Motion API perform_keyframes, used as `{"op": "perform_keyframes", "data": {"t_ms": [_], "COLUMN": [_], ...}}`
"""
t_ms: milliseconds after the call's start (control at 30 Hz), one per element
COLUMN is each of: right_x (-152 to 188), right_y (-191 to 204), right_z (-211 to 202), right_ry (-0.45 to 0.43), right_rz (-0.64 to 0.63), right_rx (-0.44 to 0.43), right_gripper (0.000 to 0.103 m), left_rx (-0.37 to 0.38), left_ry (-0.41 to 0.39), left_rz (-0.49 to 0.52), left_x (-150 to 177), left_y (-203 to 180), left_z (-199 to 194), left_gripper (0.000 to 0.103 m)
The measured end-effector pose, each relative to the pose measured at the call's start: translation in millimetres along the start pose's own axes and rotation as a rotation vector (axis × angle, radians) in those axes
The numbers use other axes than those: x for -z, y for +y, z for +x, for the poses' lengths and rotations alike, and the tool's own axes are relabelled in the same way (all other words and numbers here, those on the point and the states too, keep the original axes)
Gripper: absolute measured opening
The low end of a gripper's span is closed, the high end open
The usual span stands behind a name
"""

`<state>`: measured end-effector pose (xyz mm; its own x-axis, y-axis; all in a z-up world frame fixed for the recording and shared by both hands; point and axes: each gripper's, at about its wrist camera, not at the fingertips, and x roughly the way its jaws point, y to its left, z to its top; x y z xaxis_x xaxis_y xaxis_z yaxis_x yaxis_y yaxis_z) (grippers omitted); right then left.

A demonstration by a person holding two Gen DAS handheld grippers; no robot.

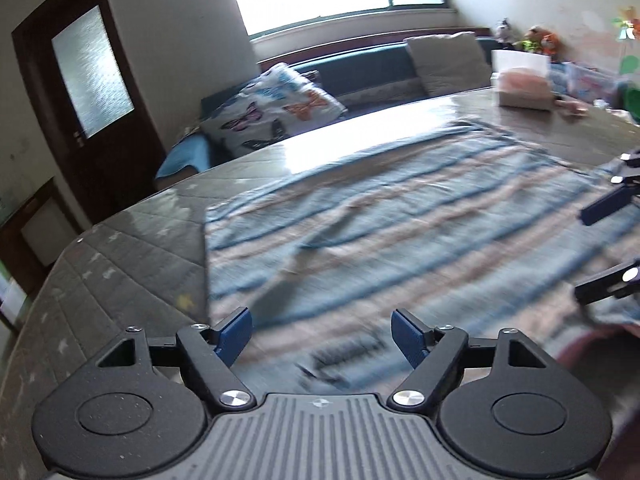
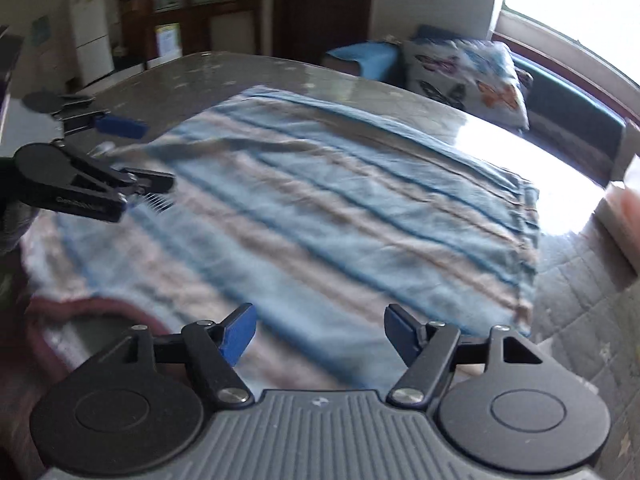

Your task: Fold clothes

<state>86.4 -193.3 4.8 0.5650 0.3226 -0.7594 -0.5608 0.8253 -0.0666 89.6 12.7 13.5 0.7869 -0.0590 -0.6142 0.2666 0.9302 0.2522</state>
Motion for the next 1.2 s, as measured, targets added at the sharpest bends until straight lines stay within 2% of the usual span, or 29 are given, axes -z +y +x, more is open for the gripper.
{"op": "perform_keyframes", "data": {"t_ms": [67,300,433,500,567,733,967,1200], "right_x": [7,32,32,33,37,57,78,86], "right_y": [10,31,25,17,12,18,15,-23], "right_z": [-5,-27,-40,-40,-37,-38,-60,-86], "right_ry": [-0.009,-0.030,-0.079,-0.097,-0.091,-0.057,-0.068,-0.131], "right_rz": [-0.021,-0.039,0.017,0.068,0.106,0.099,0.146,0.300], "right_rx": [-0.001,-0.010,0.007,0.036,0.070,0.081,0.072,0.104], "right_gripper": [0.080,0.080,0.082,0.083,0.083,0.083,0.085,0.084], "left_rx": [0.012,-0.006,-0.012,-0.003,0.005,0.027,0.030,0.038], "left_ry": [-0.009,-0.056,-0.077,-0.089,-0.100,-0.127,-0.111,-0.100], "left_rz": [0.018,0.095,0.097,0.083,0.068,0.032,0.103,0.091], "left_x": [9,40,38,31,25,9,22,19], "left_y": [-13,-43,-48,-52,-57,-67,-97,-97], "left_z": [-8,-36,-45,-44,-42,-36,-27,-28], "left_gripper": [0.079,0.085,0.086,0.090,0.092,0.092,0.093,0.093]}}
